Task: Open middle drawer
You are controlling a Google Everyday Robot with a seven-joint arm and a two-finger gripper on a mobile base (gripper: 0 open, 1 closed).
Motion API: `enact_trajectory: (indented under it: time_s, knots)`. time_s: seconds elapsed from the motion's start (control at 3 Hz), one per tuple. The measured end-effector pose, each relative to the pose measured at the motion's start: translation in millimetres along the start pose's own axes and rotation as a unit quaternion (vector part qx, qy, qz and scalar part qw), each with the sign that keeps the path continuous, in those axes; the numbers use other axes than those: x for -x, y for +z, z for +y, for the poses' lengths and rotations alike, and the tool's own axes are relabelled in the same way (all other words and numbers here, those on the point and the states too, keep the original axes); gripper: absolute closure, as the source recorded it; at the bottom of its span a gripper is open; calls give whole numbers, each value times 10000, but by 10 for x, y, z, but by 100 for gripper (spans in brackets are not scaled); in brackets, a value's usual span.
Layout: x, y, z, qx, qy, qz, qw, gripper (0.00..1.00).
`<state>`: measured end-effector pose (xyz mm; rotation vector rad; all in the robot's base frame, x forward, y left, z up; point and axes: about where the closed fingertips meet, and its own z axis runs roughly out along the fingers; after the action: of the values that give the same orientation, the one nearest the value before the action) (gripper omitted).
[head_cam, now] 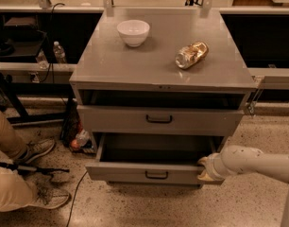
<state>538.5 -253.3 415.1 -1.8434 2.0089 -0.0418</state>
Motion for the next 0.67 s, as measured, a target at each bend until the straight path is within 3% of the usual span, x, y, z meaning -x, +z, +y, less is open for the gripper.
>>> enact_trajectory:
  time_s: [0.33, 0.67]
  knots:
    - [-43, -63, 242, -20, 18, -15, 10000, 100]
    - [-123, -116, 646, -81, 118, -108, 9998, 100]
